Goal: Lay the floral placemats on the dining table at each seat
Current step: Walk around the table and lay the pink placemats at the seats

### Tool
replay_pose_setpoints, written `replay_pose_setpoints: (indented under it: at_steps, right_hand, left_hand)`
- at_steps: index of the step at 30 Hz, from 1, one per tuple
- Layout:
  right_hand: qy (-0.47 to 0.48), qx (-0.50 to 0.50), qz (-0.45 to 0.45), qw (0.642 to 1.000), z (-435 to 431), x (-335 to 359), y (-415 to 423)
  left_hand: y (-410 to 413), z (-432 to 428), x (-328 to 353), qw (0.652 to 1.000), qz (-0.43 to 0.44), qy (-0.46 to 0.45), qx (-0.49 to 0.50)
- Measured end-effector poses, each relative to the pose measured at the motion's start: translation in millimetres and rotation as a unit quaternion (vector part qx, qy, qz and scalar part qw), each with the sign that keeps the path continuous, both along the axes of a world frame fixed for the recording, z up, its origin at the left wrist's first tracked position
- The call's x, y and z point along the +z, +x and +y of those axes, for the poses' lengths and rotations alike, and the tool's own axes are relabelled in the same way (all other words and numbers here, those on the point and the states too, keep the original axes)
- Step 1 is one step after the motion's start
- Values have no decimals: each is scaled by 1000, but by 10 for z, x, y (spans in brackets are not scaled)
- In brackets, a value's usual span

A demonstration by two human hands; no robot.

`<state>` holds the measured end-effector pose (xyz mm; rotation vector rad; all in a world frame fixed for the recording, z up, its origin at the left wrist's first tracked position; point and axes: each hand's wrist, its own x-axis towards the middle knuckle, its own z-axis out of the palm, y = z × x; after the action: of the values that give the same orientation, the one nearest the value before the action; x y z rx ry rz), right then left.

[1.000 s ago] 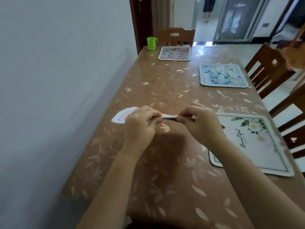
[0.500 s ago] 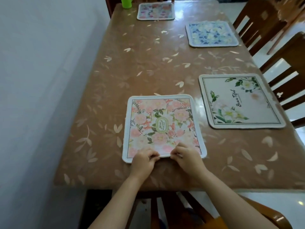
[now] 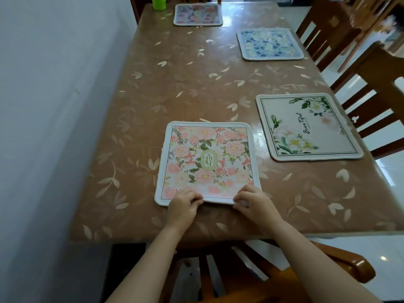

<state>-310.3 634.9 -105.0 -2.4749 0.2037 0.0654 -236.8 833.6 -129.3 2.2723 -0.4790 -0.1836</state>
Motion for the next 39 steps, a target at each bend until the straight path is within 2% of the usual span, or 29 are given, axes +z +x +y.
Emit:
replay_pose_setpoints:
  at_steps: [8,11,14,18,23,29,36,39]
  right_hand:
    - [23,15,-50,998,162,115,39]
    - [24,4,-61,998,232,156,142]
    - [21,8,-73,997,342,187,240]
    - [21,16,-78,997,545,164,289]
    - [24,19,-69,997,566,150,293]
    - [30,43,-86,995,579,214,288]
    - [39,21,-108,993,503,171,269]
    - [43,24,-106,993,544,135,303]
  left_hand:
    - [197,330,106,999,-3,-22,25]
    - [196,359,173,997,-60,34,-41]
    - [141,244,258,990,-93,39,-94]
    - [83,124,310,994,-65,-5,-93]
    - [49,145,263,992,-68,17,-103]
    - [43,218,227,999,-28,-19,-41]
    - [157,615,239,998,-40,-23,33]
    - [142,706,263,999,-37,-19,27]
